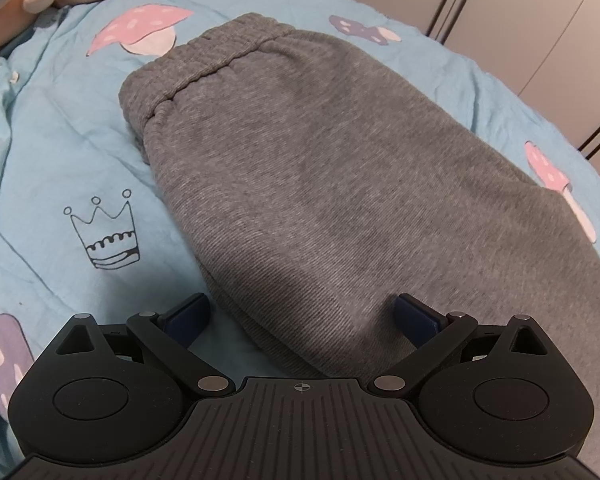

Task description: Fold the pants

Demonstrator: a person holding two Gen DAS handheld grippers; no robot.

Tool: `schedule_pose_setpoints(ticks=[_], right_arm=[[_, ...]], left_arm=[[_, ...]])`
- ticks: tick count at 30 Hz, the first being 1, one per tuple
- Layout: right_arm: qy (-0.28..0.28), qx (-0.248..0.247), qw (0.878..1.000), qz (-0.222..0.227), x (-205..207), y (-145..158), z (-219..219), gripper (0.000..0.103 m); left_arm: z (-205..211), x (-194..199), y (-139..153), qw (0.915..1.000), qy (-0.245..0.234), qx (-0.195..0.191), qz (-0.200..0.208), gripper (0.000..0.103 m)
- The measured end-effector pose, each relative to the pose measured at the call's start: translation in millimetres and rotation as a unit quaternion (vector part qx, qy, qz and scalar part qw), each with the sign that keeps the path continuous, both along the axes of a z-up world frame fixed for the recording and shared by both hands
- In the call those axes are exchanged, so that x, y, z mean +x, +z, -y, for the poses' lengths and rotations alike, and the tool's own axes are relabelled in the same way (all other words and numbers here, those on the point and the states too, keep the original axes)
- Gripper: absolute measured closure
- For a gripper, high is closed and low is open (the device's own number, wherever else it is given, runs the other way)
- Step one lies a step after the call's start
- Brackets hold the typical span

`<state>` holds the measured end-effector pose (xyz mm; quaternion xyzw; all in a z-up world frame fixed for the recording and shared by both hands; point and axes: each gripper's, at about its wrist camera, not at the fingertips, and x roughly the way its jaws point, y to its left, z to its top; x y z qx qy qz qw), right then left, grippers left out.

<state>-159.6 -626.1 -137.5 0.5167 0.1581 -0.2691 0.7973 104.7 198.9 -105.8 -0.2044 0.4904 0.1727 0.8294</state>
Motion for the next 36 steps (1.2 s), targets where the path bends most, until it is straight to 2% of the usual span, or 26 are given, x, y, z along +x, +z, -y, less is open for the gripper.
schedule_pose_setpoints(ticks=[5, 8, 11, 14, 16, 17, 18, 20, 22, 23, 24, 25, 26, 28, 29, 30, 31, 32, 34, 36], right_arm=[[0.01, -0.036, 0.999, 0.001, 2.3, 12.7, -6.1, 0.094], [0.006, -0.029, 0.999, -0.032, 7.6, 7.7, -1.4, 0.094], [0.001, -0.027, 0.999, -0.047, 10.7, 11.0, -1.0, 0.094], [0.01, -0.082, 0.995, -0.064, 26.7, 46.8, -16.5, 0.094], [0.048, -0.155, 0.985, -0.059, 50.7, 88.6, -42.6, 0.094], [0.075, -0.196, 0.976, -0.053, 65.4, 109.8, -61.0, 0.094], [0.112, -0.247, 0.961, -0.047, 83.5, 134.4, -89.8, 0.094], [0.194, -0.314, 0.929, -0.022, 112.0, 164.3, -147.9, 0.094], [0.291, -0.36, 0.887, -0.002, 137.1, 174.8, -217.5, 0.094], [0.34, -0.385, 0.858, -0.005, 147.4, 170.7, -254.1, 0.094], [0.397, -0.41, 0.821, -0.016, 157.2, 157.1, -296.5, 0.094], [0.445, -0.418, 0.792, -0.031, 163.9, 139.3, -328.0, 0.094], [0.491, -0.413, 0.765, -0.052, 170.0, 116.5, -356.3, 0.094], [0.585, -0.377, 0.707, -0.124, 182.6, 57.4, -406.0, 0.094], [0.606, -0.374, 0.684, -0.161, 184.8, 35.2, -424.9, 0.093], [0.591, -0.419, 0.669, -0.166, 179.5, 31.0, -441.0, 0.093], [0.583, -0.444, 0.661, -0.161, 175.4, 35.3, -450.6, 0.093], [0.587, -0.433, 0.666, -0.156, 175.5, 38.9, -451.2, 0.092], [0.584, -0.401, 0.689, -0.152, 179.8, 42.4, -438.4, 0.093], [0.579, -0.381, 0.706, -0.144, 181.2, 46.2, -428.2, 0.093]], left_arm=[[-1.1, -0.8, 1.6, 0.9999, 0.001, -0.007, 0.008, 0.002], [-3.4, -2.8, 5.3, 0.9997, 0.004, -0.015, 0.018, 0.002], [-7.8, -12.5, 18.8, 0.9985, 0.014, -0.034, 0.041, 0.002], [-8.3, -31.8, 44.2, 0.9951, 0.015, -0.034, 0.092, 0.002], [-5.6, -45.4, 63.2, 0.9922, 0.006, -0.024, 0.122, 0.002], [-3.3, -51.1, 71.3, 0.991, -0.002, -0.02, 0.132, 0.002], [-1.1, -57.2, 79.5, 0.9896, -0.009, -0.014, 0.143, 0.002], [2.2, -69.8, 94.1, 0.985, -0.027, -0.007, 0.17, 0.002], [2.6, -80.2, 102.1, 0.9813, -0.036, -0.014, 0.188, 0.002], [2.4, -85.4, 102.4, 0.9787, -0.042, -0.023, 0.2, 0.002], [3.3, -88.2, 100.9, 0.9785, -0.044, -0.025, 0.2, 0.002], [5.9, -92.2, 97.0, 0.979, -0.048, -0.023, 0.197, 0.002], [9.0, -95.0, 91.5, 0.9788, -0.059, -0.017, 0.195, 0.002], [18.6, -98.6, 83.5, 0.9787, -0.084, 0.012, 0.187, 0.002], [20.3, -99.1, 83.2, 0.9773, -0.088, 0.016, 0.192, 0.002], [20.4, -98.0, 83.8, 0.9746, -0.094, 0.015, 0.203, 0.002], [20.5, -96.4, 82.8, 0.9738, -0.095, 0.014, 0.206, 0.002], [20.6, -92.5, 80.6, 0.9749, -0.09, 0.014, 0.203, 0.002], [20.8, -85.8, 73.2, 0.9778, -0.087, 0.008, 0.19, 0.002], [21.3, -77.1, 65.9, 0.9808, -0.091, 0.005, 0.172, 0.002]])
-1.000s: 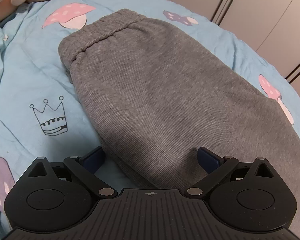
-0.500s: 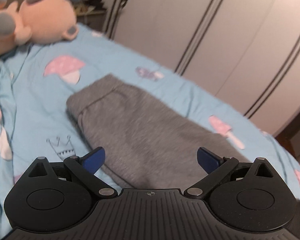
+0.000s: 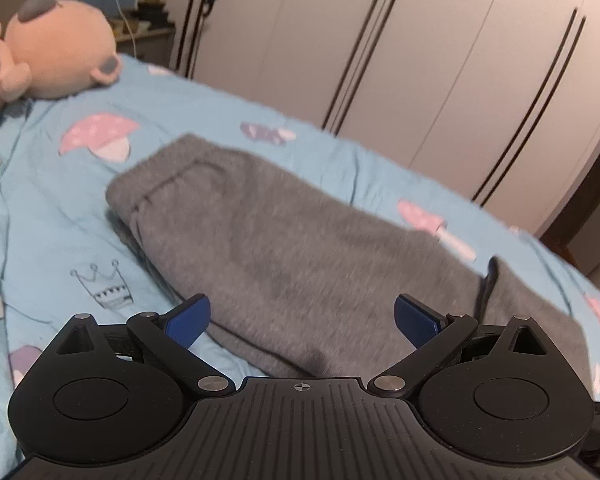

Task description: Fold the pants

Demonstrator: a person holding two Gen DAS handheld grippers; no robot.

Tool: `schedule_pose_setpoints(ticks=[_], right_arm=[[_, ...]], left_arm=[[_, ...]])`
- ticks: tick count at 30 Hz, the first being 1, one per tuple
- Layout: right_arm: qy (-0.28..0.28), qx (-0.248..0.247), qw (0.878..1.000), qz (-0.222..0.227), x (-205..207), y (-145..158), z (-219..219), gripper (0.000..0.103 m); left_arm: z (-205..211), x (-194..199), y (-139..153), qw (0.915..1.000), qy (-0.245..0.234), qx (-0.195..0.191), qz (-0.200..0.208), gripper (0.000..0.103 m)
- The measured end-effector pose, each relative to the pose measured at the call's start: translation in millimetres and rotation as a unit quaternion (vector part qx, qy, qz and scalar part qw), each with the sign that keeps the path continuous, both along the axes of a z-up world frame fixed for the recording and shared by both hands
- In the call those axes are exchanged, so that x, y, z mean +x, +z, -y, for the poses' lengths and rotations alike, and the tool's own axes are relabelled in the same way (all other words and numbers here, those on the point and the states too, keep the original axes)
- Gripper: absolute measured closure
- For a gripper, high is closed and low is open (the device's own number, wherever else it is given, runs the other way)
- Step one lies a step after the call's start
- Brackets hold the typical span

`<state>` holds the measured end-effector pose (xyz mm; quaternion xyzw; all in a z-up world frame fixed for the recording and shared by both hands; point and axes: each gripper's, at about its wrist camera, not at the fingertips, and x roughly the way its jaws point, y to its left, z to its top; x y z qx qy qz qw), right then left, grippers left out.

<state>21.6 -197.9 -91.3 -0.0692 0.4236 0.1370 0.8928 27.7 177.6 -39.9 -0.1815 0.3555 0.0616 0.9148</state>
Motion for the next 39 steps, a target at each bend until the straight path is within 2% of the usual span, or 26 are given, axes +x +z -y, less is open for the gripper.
schedule_pose_setpoints(ticks=[2, 6, 8, 11, 12, 13, 14, 15, 16, 18, 19, 20, 23, 24, 25, 26, 28, 29, 32, 33, 35, 36, 37, 39], right_arm=[[-0.013, 0.025, 1.0, 0.011, -1.5, 8.7, 4.3, 0.093], [-0.041, 0.088, 0.994, 0.045, -17.4, 28.4, 19.7, 0.093], [-0.036, 0.084, 0.995, 0.038, -20.7, 26.2, 19.5, 0.093], [-0.016, 0.04, 0.999, -0.029, -15.6, 4.0, 5.5, 0.086], [-0.017, 0.034, 0.999, -0.031, -16.0, 3.1, 3.1, 0.085], [-0.017, 0.038, 0.999, -0.025, -19.0, 8.3, 1.8, 0.08], [-0.022, 0.068, 0.997, -0.029, -20.2, 13.5, 5.8, 0.063], [-0.03, 0.111, 0.993, -0.039, -23.2, 17.3, 13.4, 0.053], [-0.046, 0.165, 0.984, -0.045, -26.4, 21.3, 25.4, 0.04], [-0.098, 0.252, 0.962, -0.036, -38.5, 29.1, 54.0, 0.035], [-0.14, 0.29, 0.946, -0.024, -46.6, 33.1, 73.2, 0.029], [-0.189, 0.327, 0.926, -0.014, -55.7, 35.1, 95.1, 0.018], [-0.325, 0.44, 0.837, 0.011, -91.1, 34.0, 163.6, 0.008], [-0.354, 0.461, 0.814, 0.014, -103.3, 32.4, 180.4, 0.007], [-0.379, 0.471, 0.797, 0.017, -115.7, 31.6, 194.8, 0.007], [-0.399, 0.472, 0.786, 0.018, -125.4, 30.0, 204.3, 0.007], [-0.426, 0.461, 0.778, 0.01, -140.1, 26.3, 214.6, 0.007], [-0.435, 0.456, 0.776, 0.001, -145.7, 23.7, 217.7, 0.007], [-0.44, 0.474, 0.762, -0.02, -156.2, 13.6, 218.6, 0.007], [-0.442, 0.482, 0.756, -0.023, -157.9, 9.7, 217.5, 0.007], [-0.447, 0.485, 0.751, -0.031, -154.5, 5.0, 212.8, 0.007], [-0.451, 0.488, 0.747, -0.035, -149.5, 1.7, 214.9, 0.007], [-0.451, 0.502, 0.737, -0.038, -148.7, -2.7, 216.8, 0.007], [-0.45, 0.528, 0.719, -0.035, -145.7, -11.7, 220.2, 0.007]], left_arm=[[-1.2, 4.3, -4.2, 0.9999, -0.004, -0.01, -0.008, 0.002], [-5.8, -1.4, -3.5, 0.9997, -0.002, -0.024, 0.001, 0.002], [-7.1, -2.0, -3.2, 0.9996, 0.0, -0.029, 0.005, 0.002], [-5.3, 1.9, -4.1, 0.9997, 0.004, -0.025, -0.006, 0.002], [-5.1, 2.8, -4.4, 0.9997, 0.006, -0.021, -0.009, 0.002], [-5.1, 2.8, -4.0, 0.9998, 0.006, -0.018, -0.011, 0.002], [-5.1, 2.8, -3.6, 0.9998, 0.007, -0.016, -0.01, 0.002], [-5.2, 2.6, -3.3, 0.9998, 0.007, -0.015, -0.01, 0.002], [-4.8, 2.1, -3.1, 0.9998, 0.006, -0.014, -0.01, 0.002], [-1.9, 4.3, -3.7, 0.9998, 0.001, -0.007, -0.018, 0.002], [0.6, 5.5, -3.8, 0.9998, -0.004, -0.002, -0.02, 0.002], [3.2, 6.3, -3.6, 0.9997, -0.009, 0.002, -0.022, 0.002], [12.7, 8.1, -2.2, 0.9995, -0.028, 0.008, -0.016, 0.002], [17.0, 8.7, -1.6, 0.9993, -0.035, 0.009, -0.014, 0.002], [22.1, 9.6, -0.8, 0.999, -0.043, 0.004, -0.01, 0.002], [27.0, 11.1, -0.5, 0.9987, -0.05, -0.007, -0.011, 0.002], [42.0, 16.1, -2.1, 0.9957, -0.082, -0.039, -0.017, 0.002], [53.3, 18.9, -2.3, 0.9938, -0.1, -0.042, -0.024, 0.002], [90.8, 20.6, 0.0, 0.9855, -0.167, -0.026, -0.012, 0.002], [104.5, 21.0, 0.2, 0.9806, -0.195, -0.017, -0.007, 0.002], [123.0, 23.3, -2.9, 0.9719, -0.235, -0.005, 0.002, 0.002], [130.0, 25.9, -5.5, 0.9688, -0.248, -0.001, 0.002, 0.002], [134.4, 28.5, -8.2, 0.9678, -0.252, -0.002, 0.002, 0.002], [136.2, 32.5, -12.3, 0.9669, -0.254, -0.023, 0.01, 0.002]])
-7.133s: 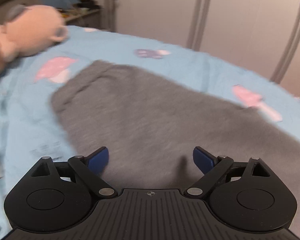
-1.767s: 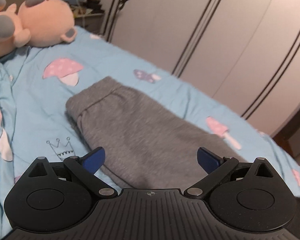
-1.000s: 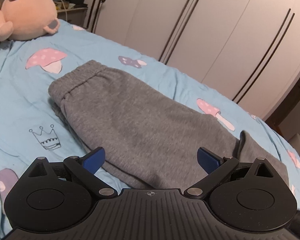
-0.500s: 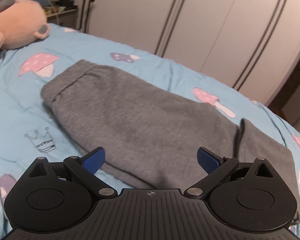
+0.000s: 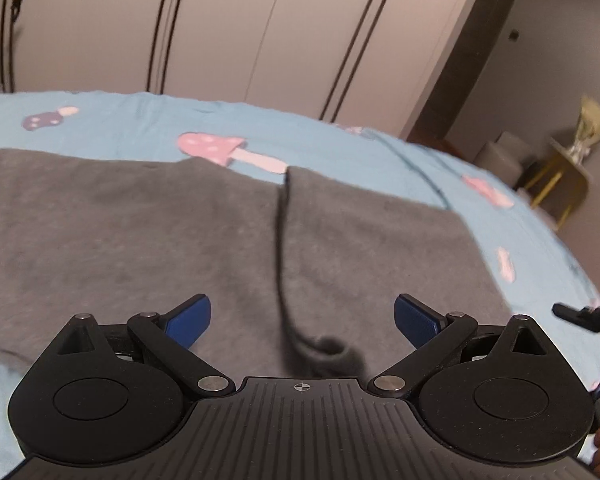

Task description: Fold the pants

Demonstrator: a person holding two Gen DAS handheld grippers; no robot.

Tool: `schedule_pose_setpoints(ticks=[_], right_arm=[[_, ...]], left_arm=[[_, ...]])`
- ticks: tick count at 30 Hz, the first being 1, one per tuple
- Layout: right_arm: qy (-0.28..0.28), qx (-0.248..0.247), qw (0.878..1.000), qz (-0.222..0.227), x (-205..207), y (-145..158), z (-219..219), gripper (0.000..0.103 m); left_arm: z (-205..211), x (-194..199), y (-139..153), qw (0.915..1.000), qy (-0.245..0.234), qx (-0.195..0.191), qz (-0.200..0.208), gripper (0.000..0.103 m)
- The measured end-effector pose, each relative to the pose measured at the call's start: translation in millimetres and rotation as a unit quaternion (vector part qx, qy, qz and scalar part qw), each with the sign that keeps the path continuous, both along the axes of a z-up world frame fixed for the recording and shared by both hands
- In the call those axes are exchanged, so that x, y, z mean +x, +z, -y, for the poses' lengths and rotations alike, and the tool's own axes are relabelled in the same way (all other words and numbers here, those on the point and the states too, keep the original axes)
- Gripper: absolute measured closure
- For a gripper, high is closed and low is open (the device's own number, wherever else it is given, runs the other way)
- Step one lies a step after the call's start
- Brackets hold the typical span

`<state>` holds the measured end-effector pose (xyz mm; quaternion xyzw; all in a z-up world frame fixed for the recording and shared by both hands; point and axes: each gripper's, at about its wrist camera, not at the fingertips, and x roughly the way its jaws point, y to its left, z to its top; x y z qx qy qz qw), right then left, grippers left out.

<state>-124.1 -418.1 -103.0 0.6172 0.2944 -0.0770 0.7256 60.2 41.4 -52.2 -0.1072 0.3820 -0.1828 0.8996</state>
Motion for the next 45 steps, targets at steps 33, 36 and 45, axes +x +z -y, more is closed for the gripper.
schedule_pose_setpoints(ticks=[33, 36, 45], right_arm=[[0.031, -0.139, 0.982, -0.123, 25.9, 7.6, 9.0, 0.084], [0.033, -0.17, 0.977, -0.123, 19.8, 17.8, 6.7, 0.082], [-0.006, -0.322, 0.936, -0.14, 4.5, 56.5, -1.7, 0.072]], left_arm=[[31.4, -2.3, -49.9, 0.9858, -0.098, 0.106, -0.085, 0.014], [27.8, -3.8, -46.6, 0.986, -0.094, 0.109, -0.084, 0.014], [18.9, -1.9, -42.6, 0.9855, -0.087, 0.118, -0.085, 0.008]])
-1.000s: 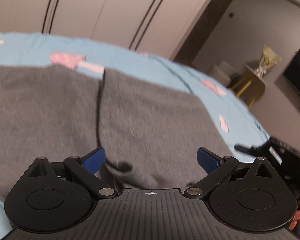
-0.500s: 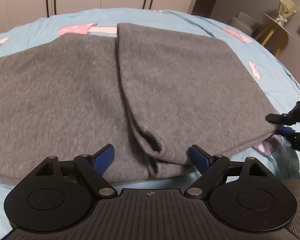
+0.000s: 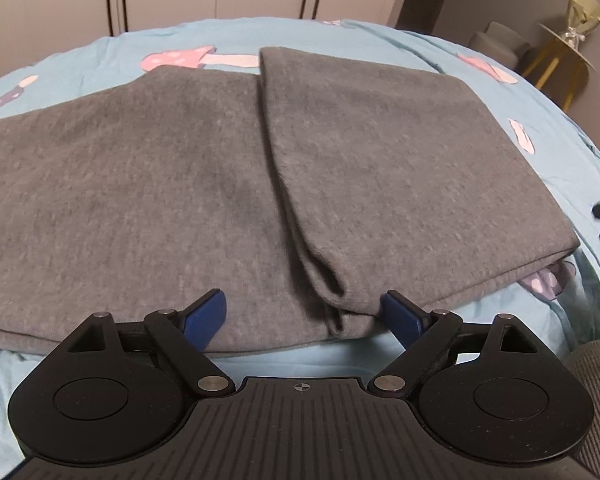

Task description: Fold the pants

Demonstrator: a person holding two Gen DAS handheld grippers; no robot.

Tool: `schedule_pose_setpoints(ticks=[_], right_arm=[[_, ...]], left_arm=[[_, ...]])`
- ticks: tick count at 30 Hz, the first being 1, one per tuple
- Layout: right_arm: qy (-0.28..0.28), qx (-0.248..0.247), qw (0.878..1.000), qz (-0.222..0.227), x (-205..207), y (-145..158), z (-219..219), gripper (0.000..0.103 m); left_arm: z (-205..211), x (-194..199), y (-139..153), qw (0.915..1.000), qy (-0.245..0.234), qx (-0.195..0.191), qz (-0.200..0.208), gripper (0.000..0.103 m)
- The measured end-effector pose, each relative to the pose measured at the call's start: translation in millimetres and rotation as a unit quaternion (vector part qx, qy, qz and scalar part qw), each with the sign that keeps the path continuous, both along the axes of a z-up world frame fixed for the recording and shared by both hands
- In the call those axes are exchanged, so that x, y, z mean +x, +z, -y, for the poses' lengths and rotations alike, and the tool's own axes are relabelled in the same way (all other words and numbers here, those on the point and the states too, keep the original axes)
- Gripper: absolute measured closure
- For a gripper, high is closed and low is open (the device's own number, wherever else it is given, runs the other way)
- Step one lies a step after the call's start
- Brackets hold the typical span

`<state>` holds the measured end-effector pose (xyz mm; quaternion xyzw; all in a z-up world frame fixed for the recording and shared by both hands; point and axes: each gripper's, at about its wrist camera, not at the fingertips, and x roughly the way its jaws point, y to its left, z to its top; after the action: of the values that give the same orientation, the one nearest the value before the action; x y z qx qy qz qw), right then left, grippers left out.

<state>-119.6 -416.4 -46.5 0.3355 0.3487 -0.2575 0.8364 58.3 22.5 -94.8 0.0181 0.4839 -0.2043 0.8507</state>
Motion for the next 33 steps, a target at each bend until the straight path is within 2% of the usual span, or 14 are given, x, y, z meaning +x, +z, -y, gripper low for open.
schedule_pose_setpoints(ticks=[2, 5, 7, 9, 12, 14, 18, 22, 24, 27, 30, 33], right_arm=[[0.027, -0.002, 0.999, 0.022, 3.1, 6.7, -5.5, 0.062], [0.07, -0.001, 0.997, 0.039, 16.0, 8.7, -19.1, 0.054], [0.097, -0.01, 0.994, 0.039, 29.4, 7.0, -32.9, 0.043], [0.121, -0.012, 0.992, 0.035, 41.1, 2.2, -44.4, 0.035], [0.162, -0.005, 0.987, 0.005, 63.3, -12.1, -59.5, 0.021], [0.176, -0.017, 0.984, -0.015, 71.5, -16.2, -66.0, 0.017], [0.193, -0.014, 0.981, -0.021, 76.2, -19.1, -66.3, 0.008], [0.192, -0.002, 0.981, -0.017, 75.9, -20.1, -61.9, 0.006], [0.192, 0.002, 0.981, -0.017, 76.1, -20.0, -61.1, 0.005], [0.194, 0.001, 0.981, -0.022, 78.9, -20.1, -62.9, 0.004], [0.196, -0.001, 0.98, -0.025, 79.9, -20.6, -64.2, 0.004], [0.195, 0.003, 0.98, -0.025, 80.3, -21.4, -62.9, 0.004]], left_arm=[[-9.7, 4.2, 2.3, 0.9996, 0.023, -0.014, -0.005, 0.005], [-39.3, 12.3, 9.8, 0.9949, 0.075, -0.066, -0.018, 0.005], [-64.1, 16.9, 15.1, 0.9863, 0.146, -0.076, -0.011, 0.006], [-92.3, 20.4, 18.2, 0.9734, 0.215, -0.078, 0.003, 0.006], [-141.6, 22.7, 18.0, 0.9403, 0.32, -0.116, 0.002, 0.006], [-165.2, 22.2, 18.2, 0.9251, 0.357, -0.128, 0.01, 0.006], [-203.5, 23.9, 17.1, 0.9087, 0.402, -0.111, 0.022, 0.002], [-228.3, 31.4, 8.0, 0.8881, 0.447, -0.105, -0.011, 0.002], [-229.4, 34.3, 3.5, 0.8858, 0.453, -0.096, -0.027, 0.002], [-225.3, 38.3, -0.2, 0.8923, 0.443, -0.084, -0.03, 0.002], [-220.3, 40.8, -0.4, 0.8993, 0.433, -0.054, -0.022, 0.002], [-221.6, 43.8, -2.9, 0.8996, 0.433, -0.051, -0.028, 0.002]])
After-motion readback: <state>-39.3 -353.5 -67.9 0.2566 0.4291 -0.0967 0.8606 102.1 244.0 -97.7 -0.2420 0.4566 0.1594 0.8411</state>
